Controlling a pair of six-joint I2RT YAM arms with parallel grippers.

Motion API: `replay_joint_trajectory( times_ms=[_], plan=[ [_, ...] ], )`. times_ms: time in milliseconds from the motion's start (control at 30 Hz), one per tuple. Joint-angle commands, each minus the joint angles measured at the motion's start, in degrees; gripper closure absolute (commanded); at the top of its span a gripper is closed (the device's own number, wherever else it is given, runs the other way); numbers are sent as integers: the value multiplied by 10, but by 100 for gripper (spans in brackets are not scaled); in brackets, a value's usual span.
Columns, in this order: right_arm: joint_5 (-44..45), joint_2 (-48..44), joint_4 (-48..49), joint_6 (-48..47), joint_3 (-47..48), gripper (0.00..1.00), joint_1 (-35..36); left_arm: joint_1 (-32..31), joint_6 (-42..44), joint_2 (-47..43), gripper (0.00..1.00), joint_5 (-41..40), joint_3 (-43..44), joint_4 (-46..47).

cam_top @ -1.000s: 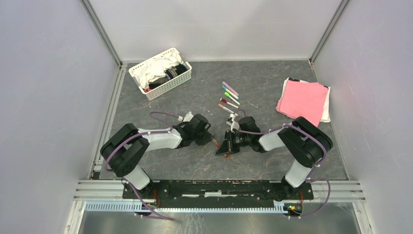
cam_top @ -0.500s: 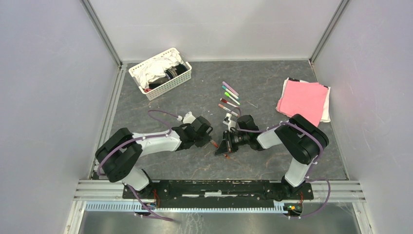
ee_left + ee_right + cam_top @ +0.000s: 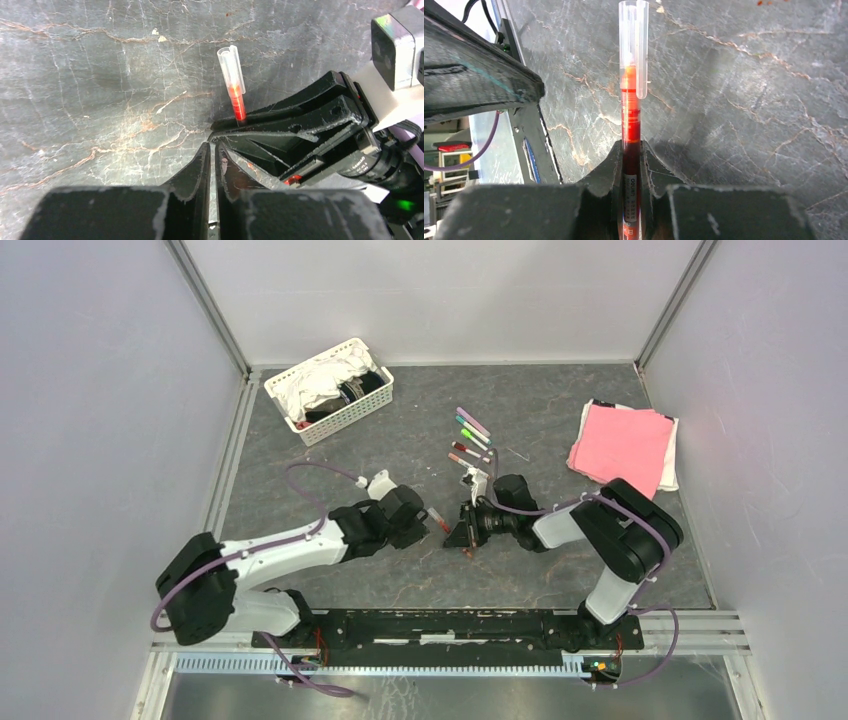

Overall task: Insert the pens into the pen caps
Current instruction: Insert the pen cap onto the pen, then press the pen cap onto the pen.

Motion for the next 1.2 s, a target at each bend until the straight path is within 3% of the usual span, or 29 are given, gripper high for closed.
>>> replay_joint_trajectory(
  times_ms=[0, 133, 267, 333, 433, 567, 633, 733, 833, 900, 1167],
  plan=[
    [-19, -34, 59, -41, -4, 100, -5, -22, 44, -60, 84, -53, 26, -42],
    [-46, -83, 62, -77, 5, 100, -17, -58, 125, -170, 65, -95, -6, 3],
    [-79, -149, 74, -94, 7, 100, -40, -68, 221, -317, 35, -70, -96, 153],
    [-109, -186, 86, -105, 5, 100, -51, -68, 267, -373, 29, -52, -123, 216],
    [-144, -248, 103, -112, 4, 100, -69, -68, 344, -409, 28, -26, -122, 268],
    [-208, -303, 175, -61, 9, 100, -98, -68, 441, -370, 26, 32, -85, 344],
    [-242, -318, 223, -17, 13, 100, -113, -68, 464, -325, 15, 36, -50, 348],
    [-291, -343, 211, -17, 34, 100, -124, -67, 499, -261, 11, 82, 6, 370],
    [-315, -365, 197, -10, 44, 100, -128, -67, 513, -228, 10, 145, 13, 454],
    [-320, -378, 200, 1, 44, 100, -130, -66, 514, -211, 1, 161, 19, 477],
    [-319, -394, 263, 64, 35, 100, -132, -66, 486, -204, 4, 137, -2, 548]
  ],
)
